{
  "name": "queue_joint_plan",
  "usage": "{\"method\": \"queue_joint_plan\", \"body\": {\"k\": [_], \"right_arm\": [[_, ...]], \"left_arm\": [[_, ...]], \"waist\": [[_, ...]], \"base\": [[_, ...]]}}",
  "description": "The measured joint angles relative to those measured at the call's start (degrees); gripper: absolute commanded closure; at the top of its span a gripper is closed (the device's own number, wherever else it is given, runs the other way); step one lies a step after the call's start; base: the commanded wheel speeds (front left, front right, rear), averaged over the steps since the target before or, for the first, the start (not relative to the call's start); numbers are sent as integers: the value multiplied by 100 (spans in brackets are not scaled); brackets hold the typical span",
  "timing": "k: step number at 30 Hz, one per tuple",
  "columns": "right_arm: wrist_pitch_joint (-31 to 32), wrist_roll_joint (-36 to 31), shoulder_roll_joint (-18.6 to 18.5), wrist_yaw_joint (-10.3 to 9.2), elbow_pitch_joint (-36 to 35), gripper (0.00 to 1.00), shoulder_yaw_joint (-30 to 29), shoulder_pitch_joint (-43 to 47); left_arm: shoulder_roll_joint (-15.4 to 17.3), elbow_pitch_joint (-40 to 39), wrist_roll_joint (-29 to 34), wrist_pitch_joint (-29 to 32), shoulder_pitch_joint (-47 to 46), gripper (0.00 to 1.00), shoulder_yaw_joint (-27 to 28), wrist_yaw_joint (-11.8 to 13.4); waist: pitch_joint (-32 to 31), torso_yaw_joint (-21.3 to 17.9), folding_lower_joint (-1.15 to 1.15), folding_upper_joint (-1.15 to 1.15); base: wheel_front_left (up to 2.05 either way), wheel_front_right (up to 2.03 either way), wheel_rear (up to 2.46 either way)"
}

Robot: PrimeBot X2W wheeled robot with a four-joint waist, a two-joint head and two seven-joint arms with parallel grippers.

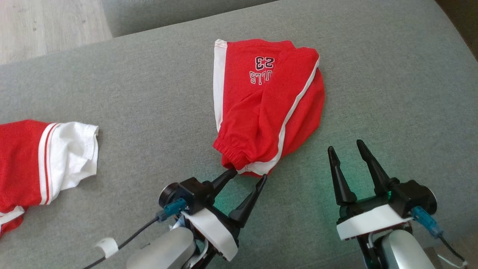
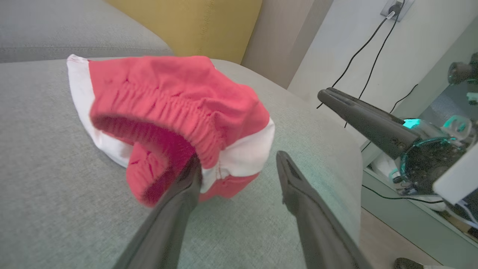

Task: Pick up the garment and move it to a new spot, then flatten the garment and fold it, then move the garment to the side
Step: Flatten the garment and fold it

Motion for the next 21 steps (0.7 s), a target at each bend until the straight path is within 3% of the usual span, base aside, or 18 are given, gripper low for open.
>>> {"method": "queue_joint_plan", "body": {"k": [8,11,12,14,18,21], "right_arm": [[0,64,0,0,21,0,-2,1],[0,92,0,0,21,0,-3,1],[0,92,0,0,21,0,-7,1],[0,92,0,0,21,0,-10,1],[0,92,0,0,21,0,-13,0],[0,92,0,0,25,0,-13,-1]], "left_arm": [[16,165,193,-96,-1,0,3,30],[15,249,238,-114,-1,25,9,20],[12,264,238,-115,-1,46,12,-2],[1,320,238,-123,-8,55,27,-2],[-16,426,241,-142,-64,100,110,-4],[-16,450,291,-146,-128,100,160,-30]], "waist": [[-18,-56,0,0],[-6,-69,0,0],[-1,-69,0,0],[10,-68,0,0],[30,-59,0,0],[27,-60,0,0]], "base": [[0,0,0],[0,0,0],[0,0,0],[0,0,0],[0,0,0],[0,0,0]]}}
